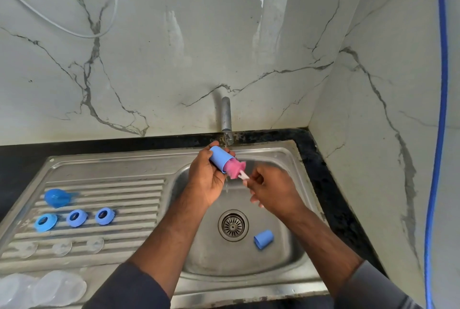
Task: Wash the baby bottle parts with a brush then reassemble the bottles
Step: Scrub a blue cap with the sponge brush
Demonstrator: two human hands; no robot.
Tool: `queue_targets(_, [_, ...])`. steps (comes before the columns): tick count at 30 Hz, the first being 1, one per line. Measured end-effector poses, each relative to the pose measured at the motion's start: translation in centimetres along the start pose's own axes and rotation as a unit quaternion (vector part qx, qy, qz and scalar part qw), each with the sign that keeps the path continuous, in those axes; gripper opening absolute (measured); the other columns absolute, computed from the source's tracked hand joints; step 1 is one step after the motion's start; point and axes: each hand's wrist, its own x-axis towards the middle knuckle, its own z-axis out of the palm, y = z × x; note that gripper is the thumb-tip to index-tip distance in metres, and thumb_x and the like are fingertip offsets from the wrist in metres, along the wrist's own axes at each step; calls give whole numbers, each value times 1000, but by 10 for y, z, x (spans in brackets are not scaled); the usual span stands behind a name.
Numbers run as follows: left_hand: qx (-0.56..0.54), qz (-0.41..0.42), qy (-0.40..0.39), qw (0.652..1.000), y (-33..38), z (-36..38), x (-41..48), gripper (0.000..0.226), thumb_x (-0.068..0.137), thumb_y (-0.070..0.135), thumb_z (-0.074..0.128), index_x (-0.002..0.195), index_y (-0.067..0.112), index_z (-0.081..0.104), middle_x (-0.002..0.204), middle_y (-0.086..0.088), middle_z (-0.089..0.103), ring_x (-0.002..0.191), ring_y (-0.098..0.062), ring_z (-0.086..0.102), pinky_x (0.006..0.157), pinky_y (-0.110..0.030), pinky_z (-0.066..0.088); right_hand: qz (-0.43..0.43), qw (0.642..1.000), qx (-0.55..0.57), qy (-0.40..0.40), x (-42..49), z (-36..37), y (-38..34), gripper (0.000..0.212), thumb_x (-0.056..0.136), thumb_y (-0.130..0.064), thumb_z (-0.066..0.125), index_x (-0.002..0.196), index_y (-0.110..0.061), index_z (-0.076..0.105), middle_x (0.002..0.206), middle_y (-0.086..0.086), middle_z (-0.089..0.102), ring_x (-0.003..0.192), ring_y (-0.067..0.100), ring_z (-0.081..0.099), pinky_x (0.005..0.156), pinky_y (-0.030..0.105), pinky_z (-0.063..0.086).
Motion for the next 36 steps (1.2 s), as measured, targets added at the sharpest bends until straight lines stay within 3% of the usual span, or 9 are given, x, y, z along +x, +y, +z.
queue_targets(5, [14, 13, -5, 1000, -5, -1, 2, 23, 102, 10, 37, 108, 9, 59, 91, -21, 62, 78, -27, 64, 69, -37, 58, -4, 999, -52, -4, 10, 4, 5, 25, 97, -37, 61, 76, -24, 57, 69, -5, 60, 68, 15, 58, 70, 44, 54])
queue_targets(9, [-5, 13, -10, 1000, -6, 0, 2, 23, 102, 11, 36, 108, 8, 58, 87, -20, 61, 75, -26, 63, 57, -32, 60, 28, 1000, 6, -1, 6, 3, 3, 26, 82, -29, 81, 86, -21, 57, 68, -6, 62, 57, 7, 61, 55, 27, 49])
queue_targets(13, [12, 17, -21, 1000, -7, 1, 3, 23, 102, 11, 36, 109, 9, 58, 84, -18, 64, 72, -26, 65, 60, -32, 60, 34, 999, 0, -19, 5, 3, 4, 26, 98, -31, 61, 76, -17, 62, 57, -1, 67, 44, 7, 64, 60, 32, 56])
queue_targets(16, [9, 12, -27, 1000, -11, -2, 6, 23, 101, 10, 39, 114, 8, 57, 88, -20, 64, 76, -26, 66, 62, -34, 61, 82, 988, 110, -65, 6, 7, 4, 31, 103, -23, 51, 83, -9, 69, 53, 0, 60, 35, 10, 49, 45, 27, 43])
queue_targets(19, [10, 6, -17, 1000, -14, -9, 9, 23, 103, 15, 43, 120, 8, 56, 90, -18, 64, 74, -23, 67, 64, -32, 60, 127, 954, 239, -129, -1, 2, 4, 33, 105, -24, 49, 96, -1, 70, 54, 6, 56, 36, 15, 38, 40, 21, 28])
queue_targets(24, [49, -15, -28, 998, -20, -22, 19, 30, 103, 26, 50, 126, 6, 54, 100, -19, 66, 84, -25, 69, 77, -37, 60, 116, 948, 263, -137, -19, -12, 18, 35, 104, -33, 53, 102, -3, 71, 56, 7, 51, 38, 14, 34, 39, 21, 28])
queue_targets(30, [54, -68, 40, 995, -50, -30, 25, 33, 105, 34, 50, 122, 6, 53, 104, -21, 64, 84, -29, 68, 63, -38, 64, 129, 966, 225, -13, -46, -18, 66, 22, 99, -22, 62, 82, -12, 70, 56, 1, 58, 45, 13, 47, 48, 27, 40])
queue_targets(33, [79, -117, 33, 989, -81, -33, 16, 25, 104, 30, 52, 109, 6, 56, 103, -21, 58, 85, -31, 64, 56, -37, 62, 174, 979, 59, 83, -54, -17, 110, 17, 93, -24, 65, 77, -18, 64, 69, -2, 67, 66, 18, 63, 64, 34, 49])
queue_targets(36, [113, -152, 0, 982, -109, -31, 5, 19, 101, 23, 57, 110, 6, 57, 102, -18, 57, 87, -29, 61, 61, -38, 63, 220, 962, -40, 154, -63, -22, 148, 8, 93, -22, 62, 91, -16, 67, 88, 5, 72, 86, 29, 66, 72, 34, 48])
